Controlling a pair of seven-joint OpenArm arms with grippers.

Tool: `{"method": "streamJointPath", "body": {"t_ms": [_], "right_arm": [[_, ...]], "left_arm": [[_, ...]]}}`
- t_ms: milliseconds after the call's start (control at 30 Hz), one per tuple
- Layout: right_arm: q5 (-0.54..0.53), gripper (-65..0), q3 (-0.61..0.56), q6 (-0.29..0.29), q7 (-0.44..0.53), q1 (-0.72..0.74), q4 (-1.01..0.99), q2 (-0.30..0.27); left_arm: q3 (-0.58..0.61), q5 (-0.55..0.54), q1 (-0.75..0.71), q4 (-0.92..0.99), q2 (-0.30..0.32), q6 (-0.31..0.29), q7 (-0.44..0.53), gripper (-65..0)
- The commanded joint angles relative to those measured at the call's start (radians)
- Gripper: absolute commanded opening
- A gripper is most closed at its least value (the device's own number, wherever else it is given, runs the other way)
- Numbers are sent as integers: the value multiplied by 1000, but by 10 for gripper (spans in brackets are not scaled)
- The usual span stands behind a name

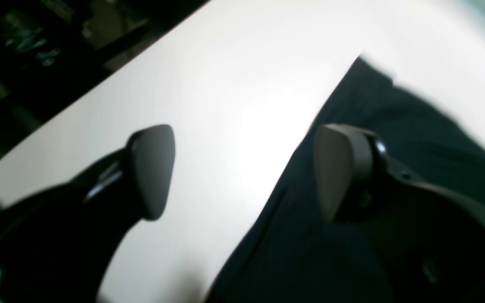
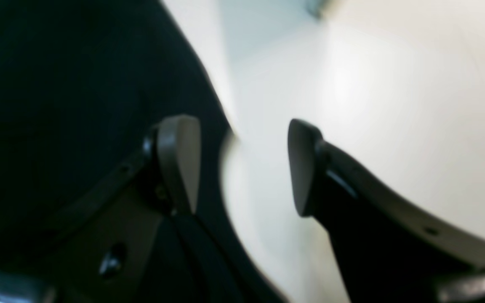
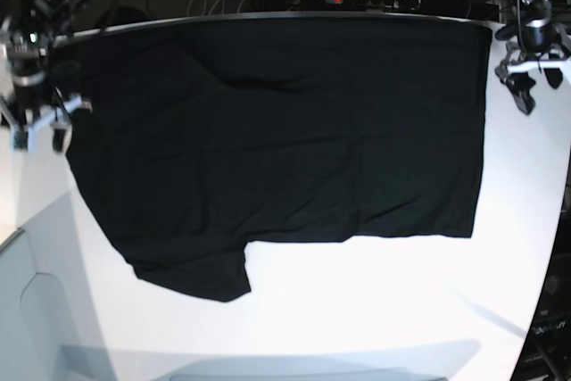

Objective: Fold the T-shirt properly
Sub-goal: 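Release the shirt edge and raise both grippers, then reach both grippers to the shirt's middle side edges and grasp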

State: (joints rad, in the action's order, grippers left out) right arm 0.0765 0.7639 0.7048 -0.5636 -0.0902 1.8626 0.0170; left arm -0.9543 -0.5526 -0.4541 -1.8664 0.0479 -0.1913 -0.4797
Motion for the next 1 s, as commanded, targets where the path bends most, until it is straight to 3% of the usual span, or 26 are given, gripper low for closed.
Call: {"method": "streamJointPath", "body": {"t_ms": [0, 100, 300, 400, 567, 667, 800, 967], "right_arm": [[33, -315, -24, -7, 21, 46, -11, -10], [176, -315, -96, -7, 27, 205, -148, -4], [363, -315, -117, -7, 32, 525, -512, -30], [365, -315, -117, -7, 53, 613, -694, -79], [365, -315, -111, -7, 262, 692, -1022, -173], [363, -314, -113, -73, 393, 699, -1190, -220], [363, -314, -110, -96, 498, 699, -1291, -245], [363, -314, -110, -96, 514, 699, -1326, -248]], "left_arm": [[-4, -7, 30, -5, 16, -1, 25, -151], [27, 1, 130, 31, 19, -1, 23, -151], [203, 154, 265, 98, 86, -1, 26, -151], [274, 210, 326, 152, 116, -1, 29, -151], [326, 274, 435, 281, 142, -1, 28, -151], [326, 305, 502, 382, 151, -1, 29, -151], [326, 329, 572, 480, 177, -1, 31, -150], [327, 329, 673, 621, 198, -1, 31, -150]]}}
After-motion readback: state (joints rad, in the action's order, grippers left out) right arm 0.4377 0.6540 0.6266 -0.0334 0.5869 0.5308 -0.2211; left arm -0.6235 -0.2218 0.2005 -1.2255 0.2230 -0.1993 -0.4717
